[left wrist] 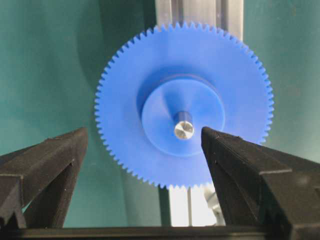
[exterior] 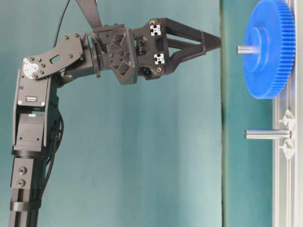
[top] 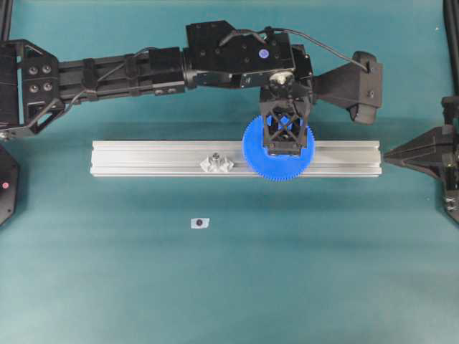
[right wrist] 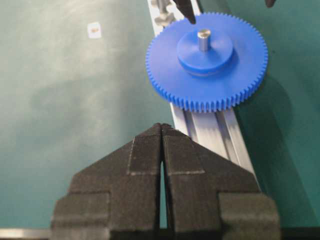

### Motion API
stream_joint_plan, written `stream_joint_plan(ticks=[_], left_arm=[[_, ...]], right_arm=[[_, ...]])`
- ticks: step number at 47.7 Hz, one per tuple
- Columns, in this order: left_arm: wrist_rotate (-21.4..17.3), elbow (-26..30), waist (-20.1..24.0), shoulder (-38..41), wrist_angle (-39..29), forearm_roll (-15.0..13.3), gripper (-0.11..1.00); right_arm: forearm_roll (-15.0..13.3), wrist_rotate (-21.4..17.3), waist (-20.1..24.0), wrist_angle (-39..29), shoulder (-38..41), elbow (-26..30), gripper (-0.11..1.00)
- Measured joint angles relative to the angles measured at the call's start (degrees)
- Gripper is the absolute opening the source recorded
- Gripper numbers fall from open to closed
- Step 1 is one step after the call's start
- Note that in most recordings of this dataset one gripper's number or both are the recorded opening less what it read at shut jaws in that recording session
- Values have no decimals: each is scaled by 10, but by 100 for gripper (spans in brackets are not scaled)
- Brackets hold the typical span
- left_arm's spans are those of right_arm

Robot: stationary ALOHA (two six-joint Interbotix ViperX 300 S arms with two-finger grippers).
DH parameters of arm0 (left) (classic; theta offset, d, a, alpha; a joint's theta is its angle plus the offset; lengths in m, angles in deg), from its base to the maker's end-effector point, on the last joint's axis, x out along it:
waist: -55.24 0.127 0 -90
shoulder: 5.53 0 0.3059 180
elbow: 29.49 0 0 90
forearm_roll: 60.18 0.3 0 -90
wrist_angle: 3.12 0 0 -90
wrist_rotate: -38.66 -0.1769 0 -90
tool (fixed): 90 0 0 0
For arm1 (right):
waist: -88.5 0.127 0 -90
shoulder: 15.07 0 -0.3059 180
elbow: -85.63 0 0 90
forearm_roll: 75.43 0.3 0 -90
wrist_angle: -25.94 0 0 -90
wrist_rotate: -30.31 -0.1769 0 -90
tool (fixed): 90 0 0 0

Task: Find the location of the shaft and insert the large gear.
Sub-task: 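Raise the open left gripper away from the seated gear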

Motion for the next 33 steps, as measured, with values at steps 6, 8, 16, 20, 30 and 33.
stream_joint_plan(ticks=[6,8,16,20,30,33], left_arm=[[0,0,0,0,-4,0,91],[0,-1,-1,1,-4,0,91],[0,0,-2,1,-12,0,92],[1,0,-3,0,-14,0,93],[1,0,-5,1,-16,0,94],[2,1,-7,0,-16,-1,94]], right_arm=[[0,0,0,0,-1,0,-3],[0,0,0,0,-1,0,-3],[0,0,0,0,-1,0,-3],[0,0,0,0,0,0,-3],[0,0,0,0,-1,0,-3],[0,0,1,0,-1,0,-3]])
